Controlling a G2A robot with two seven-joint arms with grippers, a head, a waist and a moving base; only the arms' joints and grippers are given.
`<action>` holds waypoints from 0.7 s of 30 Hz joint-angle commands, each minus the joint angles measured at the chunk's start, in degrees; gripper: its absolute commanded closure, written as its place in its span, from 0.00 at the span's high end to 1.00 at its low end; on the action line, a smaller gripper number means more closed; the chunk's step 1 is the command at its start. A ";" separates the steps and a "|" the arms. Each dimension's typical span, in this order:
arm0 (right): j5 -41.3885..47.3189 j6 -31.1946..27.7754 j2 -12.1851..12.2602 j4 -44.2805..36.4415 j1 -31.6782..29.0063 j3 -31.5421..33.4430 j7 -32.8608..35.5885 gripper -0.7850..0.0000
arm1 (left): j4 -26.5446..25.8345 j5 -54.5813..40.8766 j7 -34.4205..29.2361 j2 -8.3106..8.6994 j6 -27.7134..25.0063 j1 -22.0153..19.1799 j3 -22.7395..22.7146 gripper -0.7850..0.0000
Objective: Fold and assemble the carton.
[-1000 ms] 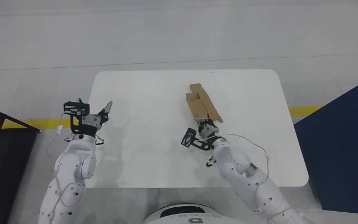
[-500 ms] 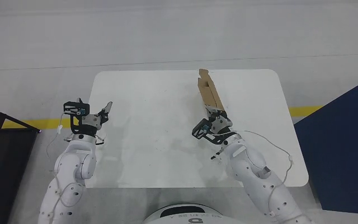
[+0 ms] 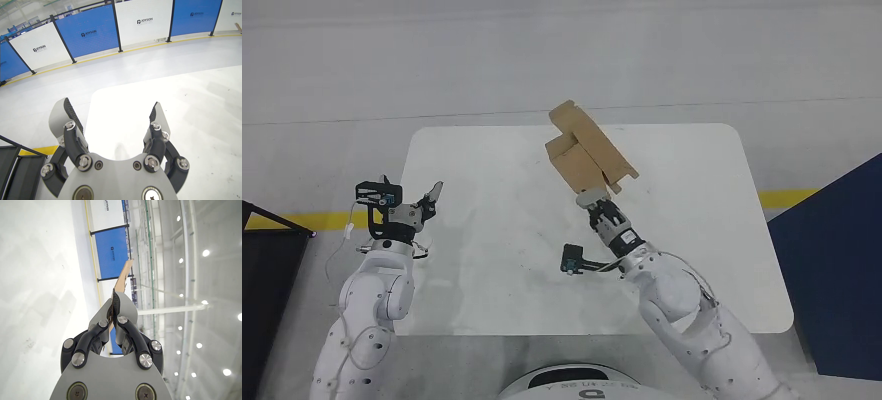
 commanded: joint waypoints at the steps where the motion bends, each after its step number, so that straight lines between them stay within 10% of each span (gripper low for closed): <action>1: -1.23 0.31 -0.15 -0.31 -0.27 -0.40 1.48 0.00 | 0.00 0.00 0.00 0.00 0.00 0.00 0.00 1.00; 12: -2.26 -0.97 -0.12 1.45 0.26 -0.51 0.13 0.00 | -0.06 -0.14 -0.11 -0.01 -0.41 -0.03 0.18 1.00; 21: -14.01 -9.27 2.14 0.16 10.08 -6.98 -8.61 0.00 | 2.70 -19.36 -8.20 -0.08 -22.09 -5.34 4.05 1.00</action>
